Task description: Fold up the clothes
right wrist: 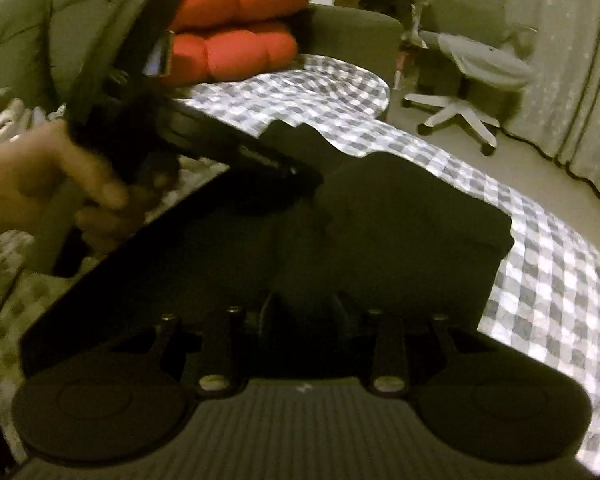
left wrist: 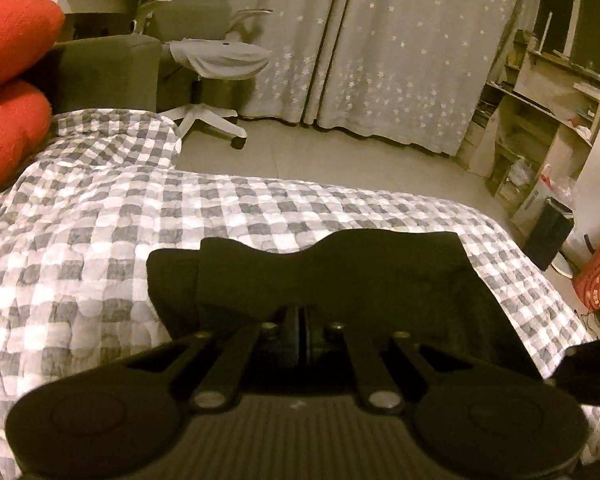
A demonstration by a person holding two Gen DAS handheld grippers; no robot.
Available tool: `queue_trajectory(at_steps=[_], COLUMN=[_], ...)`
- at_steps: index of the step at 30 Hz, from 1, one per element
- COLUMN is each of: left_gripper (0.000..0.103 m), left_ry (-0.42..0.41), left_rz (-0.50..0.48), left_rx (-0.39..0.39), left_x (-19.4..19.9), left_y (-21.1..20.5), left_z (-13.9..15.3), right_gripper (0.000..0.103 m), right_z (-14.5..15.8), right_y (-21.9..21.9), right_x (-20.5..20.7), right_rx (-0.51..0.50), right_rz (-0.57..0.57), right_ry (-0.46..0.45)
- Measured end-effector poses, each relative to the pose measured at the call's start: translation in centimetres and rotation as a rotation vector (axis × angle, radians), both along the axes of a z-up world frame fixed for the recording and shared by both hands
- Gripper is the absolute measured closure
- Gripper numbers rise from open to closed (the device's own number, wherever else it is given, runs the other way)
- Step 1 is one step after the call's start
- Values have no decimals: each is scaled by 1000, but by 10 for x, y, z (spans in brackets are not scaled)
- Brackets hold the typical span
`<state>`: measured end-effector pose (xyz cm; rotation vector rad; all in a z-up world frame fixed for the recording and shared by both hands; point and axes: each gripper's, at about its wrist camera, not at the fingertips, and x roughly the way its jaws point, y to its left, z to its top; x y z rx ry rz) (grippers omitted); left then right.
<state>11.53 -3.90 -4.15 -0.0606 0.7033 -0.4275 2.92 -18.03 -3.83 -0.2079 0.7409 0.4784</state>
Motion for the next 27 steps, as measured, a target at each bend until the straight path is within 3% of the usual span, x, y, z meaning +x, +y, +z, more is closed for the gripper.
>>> queue_trajectory(at_steps=[3,8,11,16,18,22,24,27], left_gripper=[98,98,98,97,97,95,95,95], left_ry=[-32,-31,-24,-18,3,32,35,43], left_rz=[38,39,6,-23,-21,-6,4,11], left_rx=[-1,-68,-42,-9,-7,39,39,34], left_x=[-5,-24,-40,-58,-61,-68,-72,-81], left_y=[7,20,17,13,14,11,13,17], left_z=[10,22,18,13,11,4,3,1], right_gripper=[68,64,62,62,62,62,62,62], right_z=[1,-2,-2,22,26,10,0,2], right_y=[-8,-19,-21,-29,-27,-16,-6,-12], right_x=[7,19,24,14,6,1,-6,-9], right_rx=[20,9,8,129,115,56,-24,-8], right_rz=[-60,-162,-203,-238,-230,-177,-158,-195], right_ry=[-3,-26,-47,-84,-88,5,-2,-26])
